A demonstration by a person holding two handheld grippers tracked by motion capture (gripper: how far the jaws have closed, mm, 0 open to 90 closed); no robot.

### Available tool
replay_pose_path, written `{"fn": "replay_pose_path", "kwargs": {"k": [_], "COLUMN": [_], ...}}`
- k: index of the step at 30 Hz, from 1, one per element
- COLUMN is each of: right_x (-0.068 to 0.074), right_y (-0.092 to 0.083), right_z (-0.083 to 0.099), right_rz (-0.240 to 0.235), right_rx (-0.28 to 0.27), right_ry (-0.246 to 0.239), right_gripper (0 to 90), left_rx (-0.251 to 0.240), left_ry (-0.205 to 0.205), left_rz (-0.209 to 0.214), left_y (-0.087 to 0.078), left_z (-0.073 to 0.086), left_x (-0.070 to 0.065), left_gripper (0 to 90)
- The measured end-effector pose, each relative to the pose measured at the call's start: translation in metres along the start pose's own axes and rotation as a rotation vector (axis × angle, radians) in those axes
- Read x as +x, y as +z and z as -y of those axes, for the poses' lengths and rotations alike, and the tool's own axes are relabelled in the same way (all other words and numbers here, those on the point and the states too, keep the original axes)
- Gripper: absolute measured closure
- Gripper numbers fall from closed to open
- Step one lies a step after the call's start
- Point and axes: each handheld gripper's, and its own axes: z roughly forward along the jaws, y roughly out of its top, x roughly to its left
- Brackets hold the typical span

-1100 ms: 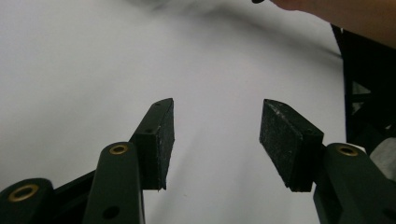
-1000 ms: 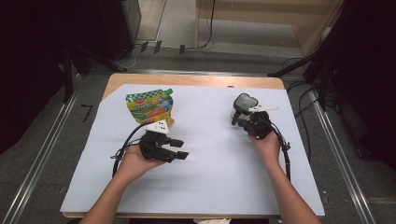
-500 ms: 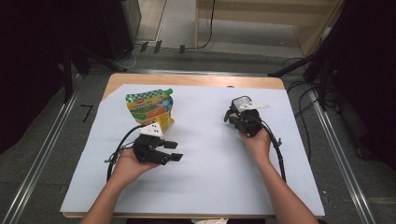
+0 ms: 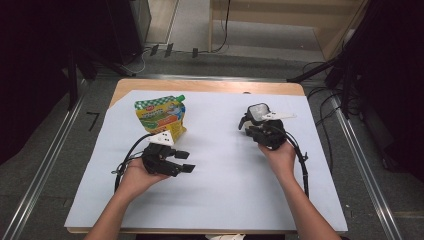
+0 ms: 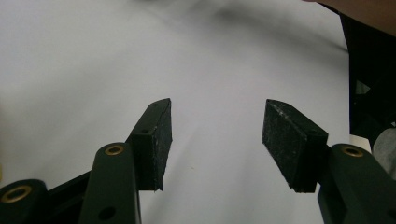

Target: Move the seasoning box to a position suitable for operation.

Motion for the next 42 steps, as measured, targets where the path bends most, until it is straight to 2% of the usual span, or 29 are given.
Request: {"fn": "replay_pose_path", "kwargs": {"k": [3,4,11,15,16,17,18,19,23,28,32,36,42], "right_x": [0.0,0.0,-0.007,-0.017,-0.021,-0.021,-0.025,-0.025,-0.03,-0.033,-0.032,-0.034,-0.036], "right_y": [-0.015,-0.021,-0.032,-0.033,-0.033,-0.033,-0.031,-0.031,-0.024,-0.014,-0.009,0.0,0.012], "right_z": [0.002,0.003,0.01,0.013,0.014,0.014,0.014,0.014,0.013,0.012,0.01,0.009,0.008], "right_rz": [0.003,0.023,0.07,0.075,0.072,0.072,0.075,0.075,0.116,0.121,0.135,0.154,0.181], "right_rx": [-0.025,-0.034,-0.064,-0.064,-0.067,-0.067,-0.081,-0.081,-0.103,-0.081,-0.074,-0.087,-0.1], "right_ry": [0.008,-0.011,-0.011,0.043,0.065,0.065,0.084,0.084,0.103,0.12,0.106,0.108,0.081], "right_gripper": [69.3,66.8,55.8,50.0,42.7,42.7,35.8,35.8,21.8,16.2,15.3,15.3,14.8], "left_rx": [0.006,0.005,0.009,0.018,0.017,0.017,0.021,0.019,0.01,0.011,0.011,0.015,0.021], "left_ry": [0.007,0.012,0.019,0.025,0.024,0.023,0.024,0.024,0.022,0.017,0.013,0.009,0.005], "left_rz": [0.001,0.003,0.009,0.015,0.018,0.018,0.015,0.016,0.017,0.015,0.009,0.003,-0.001], "left_y": [0.002,0.004,0.008,0.011,0.012,0.012,0.012,0.012,0.01,0.007,0.005,0.004,0.002], "left_z": [-0.002,-0.003,-0.007,-0.008,-0.008,-0.008,-0.009,-0.008,-0.008,-0.005,-0.003,0.0,0.003], "left_x": [0.0,0.0,0.0,0.0,0.0,-0.001,-0.001,-0.001,-0.002,-0.003,-0.004,-0.005,-0.006], "left_gripper": [43.3,43.2,43.1,43.2,43.1,43.1,43.1,43.1,43.1,43.2,43.1,43.1,43.1]}}
